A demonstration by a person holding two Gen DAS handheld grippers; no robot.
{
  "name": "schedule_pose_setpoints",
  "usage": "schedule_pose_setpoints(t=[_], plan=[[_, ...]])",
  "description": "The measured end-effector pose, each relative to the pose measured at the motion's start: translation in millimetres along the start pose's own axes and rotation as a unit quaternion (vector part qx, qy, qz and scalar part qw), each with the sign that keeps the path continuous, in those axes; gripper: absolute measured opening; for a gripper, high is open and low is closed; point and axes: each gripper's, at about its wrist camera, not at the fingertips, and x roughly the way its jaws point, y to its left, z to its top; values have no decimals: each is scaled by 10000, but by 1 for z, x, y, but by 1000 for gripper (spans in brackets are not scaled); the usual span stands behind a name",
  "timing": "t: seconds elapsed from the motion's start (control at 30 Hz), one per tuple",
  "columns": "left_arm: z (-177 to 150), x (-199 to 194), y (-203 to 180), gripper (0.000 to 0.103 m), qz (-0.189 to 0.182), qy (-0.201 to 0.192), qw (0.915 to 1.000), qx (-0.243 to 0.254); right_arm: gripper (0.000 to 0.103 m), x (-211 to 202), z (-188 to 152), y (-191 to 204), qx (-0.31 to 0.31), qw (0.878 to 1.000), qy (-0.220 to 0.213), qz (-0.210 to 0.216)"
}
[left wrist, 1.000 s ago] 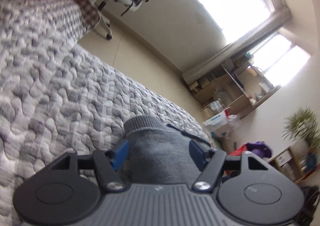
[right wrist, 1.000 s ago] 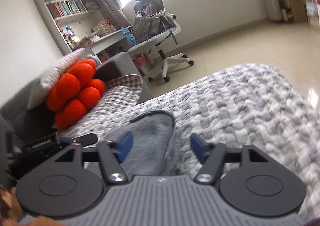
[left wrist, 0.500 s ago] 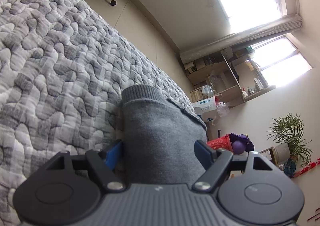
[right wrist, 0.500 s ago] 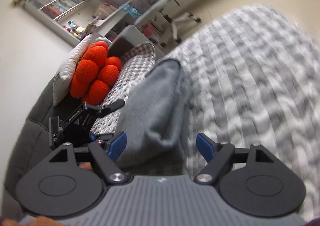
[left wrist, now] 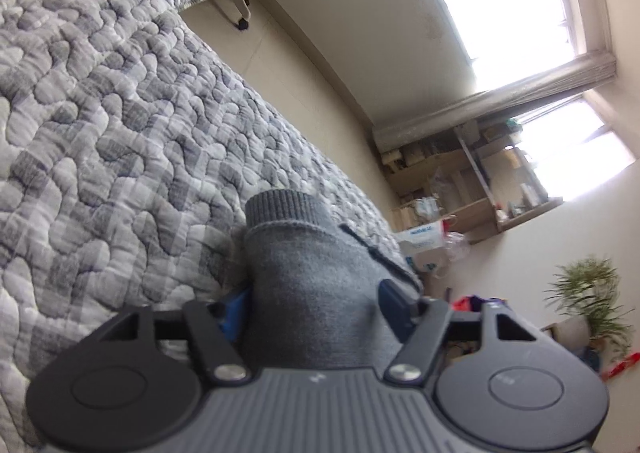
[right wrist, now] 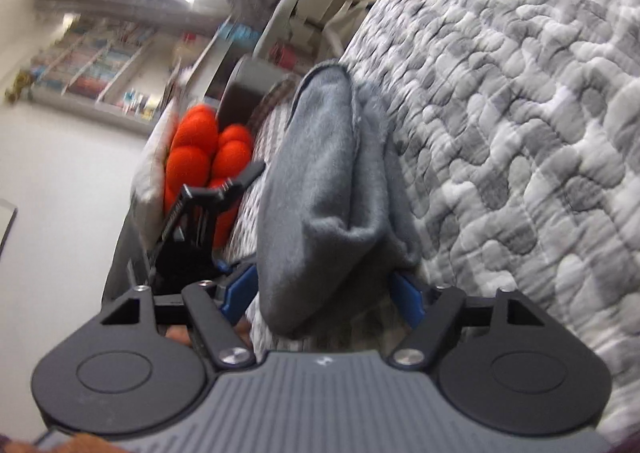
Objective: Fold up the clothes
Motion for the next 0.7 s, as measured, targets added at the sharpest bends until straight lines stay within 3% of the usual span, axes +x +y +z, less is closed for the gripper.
schedule_pose_setpoints(t=[0.03, 0.1, 0.17, 0.47, 0.6, 0.7], plan=[[-2, 1, -2, 50, 69, -50, 9999, 58, 63, -1, -2, 0, 66, 9998, -149, -101], [-2, -2, -5, 40, 69, -149, 9998, 86, 38, -1, -2, -1, 179, 9992, -240, -260], [-2, -8, -11, 33, 67, -263, 9996, 90, 32, -4, 1, 5, 24, 9991, -294, -301], [-13, -48, -24, 29, 154, -369, 9992, -2, 28, -26, 25, 14, -231, 9988, -333, -265], [-28, -55, -25, 29, 283, -28, 9995, 160, 29, -32, 37, 9, -199, 9990, -203, -344], [-34, -51, -18, 35, 427, 288, 9984, 234, 32, -29, 40, 1, -171, 9988, -83, -461]])
